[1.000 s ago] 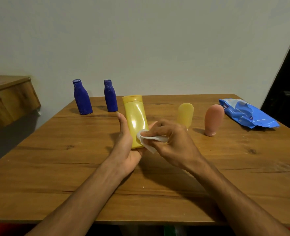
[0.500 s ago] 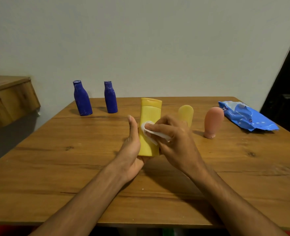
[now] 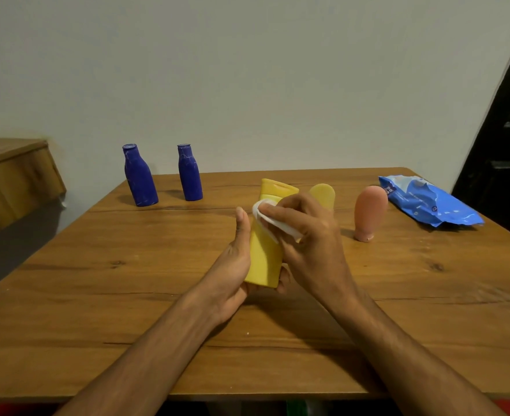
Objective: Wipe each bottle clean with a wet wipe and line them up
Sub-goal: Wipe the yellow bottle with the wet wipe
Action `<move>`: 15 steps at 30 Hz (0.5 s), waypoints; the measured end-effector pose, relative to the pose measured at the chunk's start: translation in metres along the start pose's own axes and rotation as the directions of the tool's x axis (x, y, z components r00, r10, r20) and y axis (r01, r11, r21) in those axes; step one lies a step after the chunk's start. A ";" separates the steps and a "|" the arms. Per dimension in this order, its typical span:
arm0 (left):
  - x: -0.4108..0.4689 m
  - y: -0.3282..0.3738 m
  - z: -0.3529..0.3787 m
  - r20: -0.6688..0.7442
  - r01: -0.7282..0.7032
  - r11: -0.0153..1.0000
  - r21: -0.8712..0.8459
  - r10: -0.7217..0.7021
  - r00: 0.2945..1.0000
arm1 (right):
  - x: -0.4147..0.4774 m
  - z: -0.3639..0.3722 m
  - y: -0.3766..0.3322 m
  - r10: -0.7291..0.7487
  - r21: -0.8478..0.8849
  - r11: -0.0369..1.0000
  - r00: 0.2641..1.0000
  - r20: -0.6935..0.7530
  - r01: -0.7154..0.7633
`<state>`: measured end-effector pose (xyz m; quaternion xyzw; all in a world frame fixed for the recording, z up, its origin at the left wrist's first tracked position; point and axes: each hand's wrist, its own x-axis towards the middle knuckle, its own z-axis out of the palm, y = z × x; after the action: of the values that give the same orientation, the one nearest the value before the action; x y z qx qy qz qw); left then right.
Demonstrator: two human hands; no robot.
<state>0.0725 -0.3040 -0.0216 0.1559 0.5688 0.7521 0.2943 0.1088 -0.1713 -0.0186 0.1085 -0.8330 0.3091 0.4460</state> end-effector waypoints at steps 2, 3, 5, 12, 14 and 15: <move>0.000 0.000 -0.001 0.010 -0.010 0.999 0.034 0.009 1.000 | 0.000 -0.001 -0.001 -0.007 -0.022 1.000 1.000 -0.003 0.007; 0.000 -0.001 -0.001 0.024 -0.016 0.999 0.051 0.015 1.000 | 0.000 -0.001 -0.001 0.006 -0.028 1.000 1.000 -0.026 -0.007; 0.000 -0.002 -0.001 0.061 -0.028 0.997 0.072 0.024 0.998 | 0.002 -0.003 -0.001 0.026 -0.039 0.999 0.995 -0.097 -0.030; 0.001 -0.004 -0.003 0.106 -0.052 0.986 0.156 0.035 0.994 | 0.000 -0.002 -0.002 -0.006 -0.132 0.991 0.991 -0.133 -0.012; 0.001 -0.004 -0.002 0.105 -0.060 0.989 0.139 0.046 0.993 | 0.002 -0.002 -0.001 0.009 -0.150 0.988 0.986 -0.167 -0.035; 0.001 -0.004 -0.002 0.105 -0.059 0.991 0.122 0.046 0.993 | 0.002 -0.002 -0.001 0.014 -0.150 0.988 0.982 -0.186 -0.042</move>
<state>0.0721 -0.3041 -0.0264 0.2272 0.5948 0.7134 0.2927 0.1094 -0.1713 -0.0158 0.0329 -0.8108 0.2590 0.5239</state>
